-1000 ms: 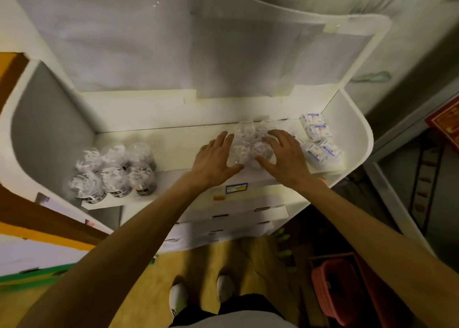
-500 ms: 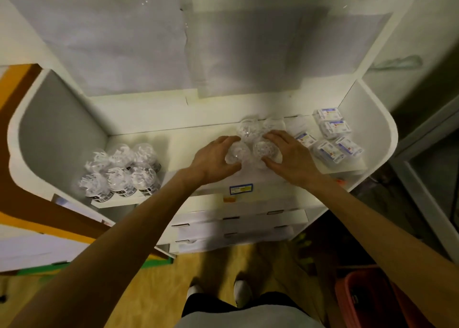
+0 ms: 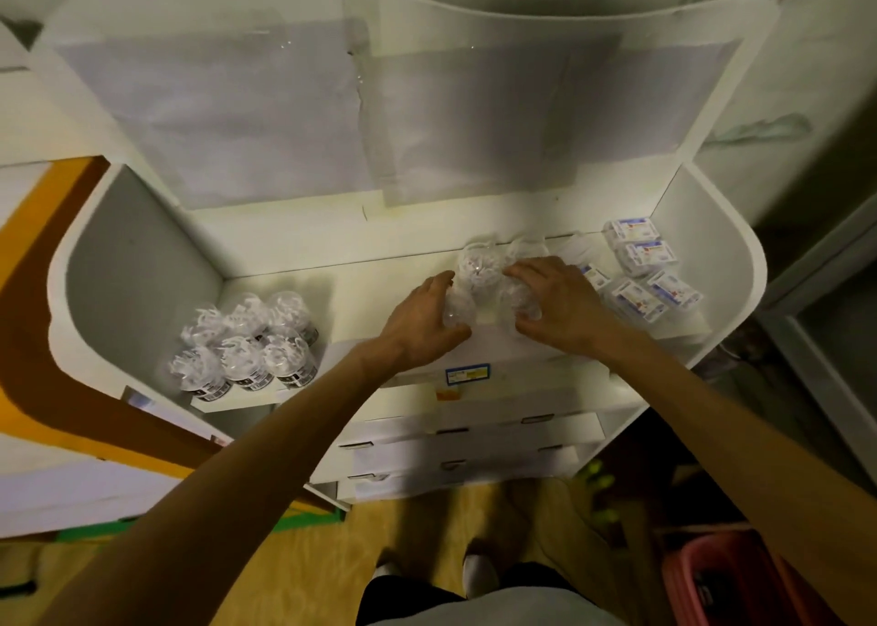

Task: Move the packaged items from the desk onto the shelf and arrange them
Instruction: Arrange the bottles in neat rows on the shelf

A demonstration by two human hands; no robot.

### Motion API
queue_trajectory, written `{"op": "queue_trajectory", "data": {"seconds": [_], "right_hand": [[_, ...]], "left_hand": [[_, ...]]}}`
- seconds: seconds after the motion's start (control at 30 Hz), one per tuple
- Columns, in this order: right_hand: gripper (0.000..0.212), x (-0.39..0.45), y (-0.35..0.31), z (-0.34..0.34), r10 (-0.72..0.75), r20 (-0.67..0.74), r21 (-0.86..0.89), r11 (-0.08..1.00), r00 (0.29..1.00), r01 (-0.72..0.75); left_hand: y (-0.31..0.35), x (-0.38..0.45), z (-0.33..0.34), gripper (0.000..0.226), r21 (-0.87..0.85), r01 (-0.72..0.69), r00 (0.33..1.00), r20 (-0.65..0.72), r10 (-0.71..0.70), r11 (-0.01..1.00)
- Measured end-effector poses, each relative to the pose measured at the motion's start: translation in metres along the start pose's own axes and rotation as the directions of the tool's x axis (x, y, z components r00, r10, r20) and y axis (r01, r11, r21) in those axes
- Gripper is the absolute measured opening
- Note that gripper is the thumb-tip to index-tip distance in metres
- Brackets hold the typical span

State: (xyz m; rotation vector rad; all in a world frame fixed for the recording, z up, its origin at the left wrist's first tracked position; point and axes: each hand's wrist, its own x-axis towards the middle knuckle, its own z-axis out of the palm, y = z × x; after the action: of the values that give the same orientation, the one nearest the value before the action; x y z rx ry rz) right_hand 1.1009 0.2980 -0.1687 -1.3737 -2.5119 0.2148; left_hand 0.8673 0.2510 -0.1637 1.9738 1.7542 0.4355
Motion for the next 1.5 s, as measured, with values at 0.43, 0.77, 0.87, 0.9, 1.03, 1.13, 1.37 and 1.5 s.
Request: {"op": "queue_trajectory", "data": {"seconds": [0.43, 0.77, 0.87, 0.9, 1.03, 1.13, 1.37, 1.5], "right_hand": [[0.069, 0.071, -0.011, 0.001, -0.030, 0.161, -0.022, 0.999, 0.986, 0.034], [0.079, 0.087, -0.021, 0.009, -0.011, 0.101, -0.316, 0.948, 0.995, 0.042], [0.070, 0.087, -0.018, 0.006, -0.041, 0.135, -0.110, 0.992, 0.990, 0.056], [0.066, 0.087, -0.017, 0.004, -0.065, 0.174, -0.044, 0.996, 0.982, 0.074], [0.062, 0.088, -0.019, -0.002, -0.126, 0.253, -0.036, 0.990, 0.959, 0.139], [0.064, 0.088, -0.019, -0.001, -0.096, 0.202, -0.186, 0.973, 0.975, 0.134], [0.061, 0.086, -0.022, -0.010, -0.126, 0.190, -0.058, 0.989, 0.974, 0.139], [0.070, 0.090, -0.021, -0.019, -0.146, 0.373, -0.007, 0.987, 0.916, 0.160]], "left_hand": [[-0.011, -0.005, -0.005, 0.082, -0.173, 0.116, 0.982, -0.129, -0.139, 0.978], [-0.029, -0.009, -0.007, 0.090, -0.296, 0.217, 0.958, -0.119, -0.261, 0.930], [-0.031, -0.009, -0.010, 0.083, -0.357, 0.205, 0.968, -0.066, -0.244, 0.911], [-0.032, -0.009, -0.012, 0.080, -0.380, 0.203, 0.970, -0.047, -0.238, 0.902], [-0.040, -0.011, -0.015, 0.080, -0.440, 0.230, 0.964, -0.017, -0.264, 0.868], [-0.039, -0.012, -0.011, 0.086, -0.424, 0.237, 0.960, -0.038, -0.279, 0.874], [-0.041, -0.013, -0.013, 0.085, -0.398, 0.230, 0.965, -0.025, -0.262, 0.888], [-0.045, -0.015, -0.013, 0.086, -0.375, 0.240, 0.964, -0.014, -0.265, 0.895]]}}
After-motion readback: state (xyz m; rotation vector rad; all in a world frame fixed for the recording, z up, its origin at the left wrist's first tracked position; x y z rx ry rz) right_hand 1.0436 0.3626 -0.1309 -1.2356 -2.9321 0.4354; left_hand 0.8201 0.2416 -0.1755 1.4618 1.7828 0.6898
